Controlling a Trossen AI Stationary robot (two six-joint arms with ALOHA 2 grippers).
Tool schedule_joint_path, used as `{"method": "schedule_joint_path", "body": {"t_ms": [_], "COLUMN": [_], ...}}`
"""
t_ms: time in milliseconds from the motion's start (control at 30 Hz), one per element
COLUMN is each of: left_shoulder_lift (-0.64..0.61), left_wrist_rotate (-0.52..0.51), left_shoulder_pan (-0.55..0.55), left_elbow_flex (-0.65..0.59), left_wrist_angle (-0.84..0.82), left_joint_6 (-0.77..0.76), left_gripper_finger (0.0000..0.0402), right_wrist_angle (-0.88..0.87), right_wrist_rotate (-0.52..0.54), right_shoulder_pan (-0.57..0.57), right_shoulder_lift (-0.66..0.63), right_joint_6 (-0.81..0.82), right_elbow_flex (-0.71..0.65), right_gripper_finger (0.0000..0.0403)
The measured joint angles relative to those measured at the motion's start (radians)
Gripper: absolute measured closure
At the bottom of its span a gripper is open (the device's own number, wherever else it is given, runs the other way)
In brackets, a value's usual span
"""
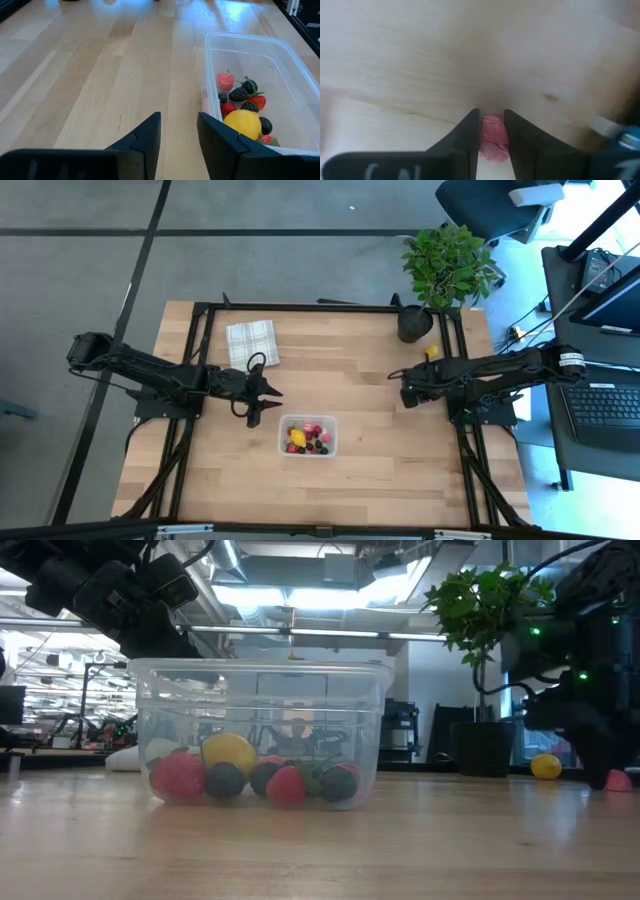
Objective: Pick and placing Produce into tupperware
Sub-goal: Put the peach into the transparent bin
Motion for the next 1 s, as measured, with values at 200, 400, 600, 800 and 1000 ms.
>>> {"method": "schedule_joint_path", "body": {"t_ms": [200, 400, 600, 800, 1000], "left_shoulder_lift": [0.0, 0.0, 0.0, 0.0, 0.0], "left_wrist_rotate": [0.0, 0.0, 0.0, 0.0, 0.0], "left_shoulder_pan": [0.0, 0.0, 0.0, 0.0, 0.0], "left_elbow_flex": [0.0, 0.0, 0.0, 0.0, 0.0], "left_wrist_angle": [0.0, 0.0, 0.0, 0.0, 0.0], "left_joint_6": [0.0, 0.0, 0.0, 0.0, 0.0], "left_gripper_finger": [0.028, 0.028, 0.028, 0.028, 0.028], "right_wrist_angle": [0.239, 0.651, 0.878, 0.888, 0.868], "right_wrist_rotate": [-0.055, -0.053, -0.052, -0.052, -0.051], "right_shoulder_pan": [0.001, 0.025, 0.092, 0.187, 0.261], "right_shoulder_lift": [0.001, 0.001, 0.012, 0.127, 0.335], "right_joint_6": [-0.111, -0.302, -0.552, -0.776, -0.915], "right_elbow_flex": [0.075, 0.19, 0.333, 0.505, 0.65], "right_gripper_finger": [0.0318, 0.0318, 0.0318, 0.0318, 0.0318]}}
